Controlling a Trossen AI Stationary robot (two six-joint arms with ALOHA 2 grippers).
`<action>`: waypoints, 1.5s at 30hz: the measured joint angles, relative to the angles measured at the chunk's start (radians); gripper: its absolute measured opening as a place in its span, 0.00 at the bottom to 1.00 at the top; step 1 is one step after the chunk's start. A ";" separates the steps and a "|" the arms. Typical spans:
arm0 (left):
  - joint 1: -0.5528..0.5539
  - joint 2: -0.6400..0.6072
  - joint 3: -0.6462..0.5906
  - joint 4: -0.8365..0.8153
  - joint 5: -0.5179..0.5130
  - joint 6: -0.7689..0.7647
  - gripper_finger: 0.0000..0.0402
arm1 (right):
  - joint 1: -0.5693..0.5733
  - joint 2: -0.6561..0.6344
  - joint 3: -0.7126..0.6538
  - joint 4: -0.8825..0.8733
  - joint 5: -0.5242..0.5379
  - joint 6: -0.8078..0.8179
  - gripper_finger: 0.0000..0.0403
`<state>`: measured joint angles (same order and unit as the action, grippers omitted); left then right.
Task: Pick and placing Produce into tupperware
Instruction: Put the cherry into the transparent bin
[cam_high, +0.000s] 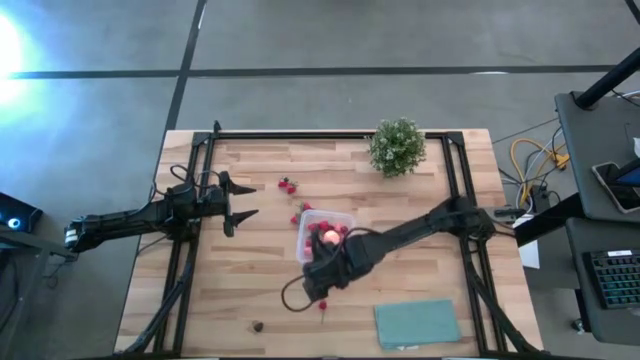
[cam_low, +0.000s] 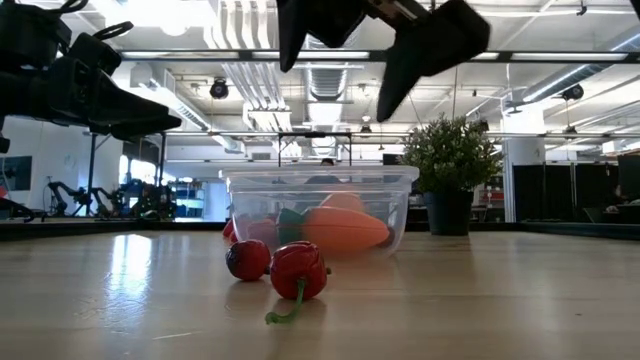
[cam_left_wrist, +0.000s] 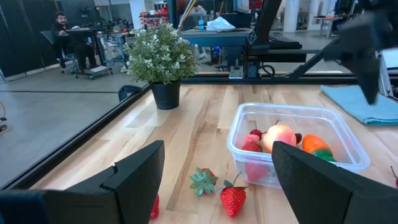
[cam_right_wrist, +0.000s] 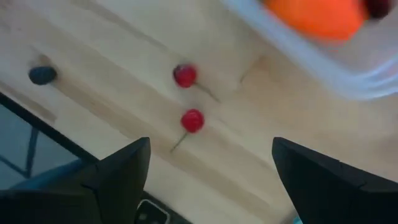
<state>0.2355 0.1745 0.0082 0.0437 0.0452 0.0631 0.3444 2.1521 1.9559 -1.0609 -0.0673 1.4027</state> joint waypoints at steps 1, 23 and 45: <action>0.000 0.000 0.000 0.000 0.000 0.000 0.70 | 0.006 0.011 -0.003 0.017 -0.014 0.018 0.81; 0.000 0.000 0.000 0.000 0.000 0.000 0.70 | 0.068 0.171 0.000 0.167 -0.064 0.162 0.81; 0.000 0.000 0.000 0.000 0.000 0.000 0.70 | 0.061 0.201 0.000 0.192 -0.067 0.187 0.59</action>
<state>0.2355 0.1745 0.0078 0.0437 0.0452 0.0631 0.4053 2.3535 1.9556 -0.8687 -0.1340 1.5902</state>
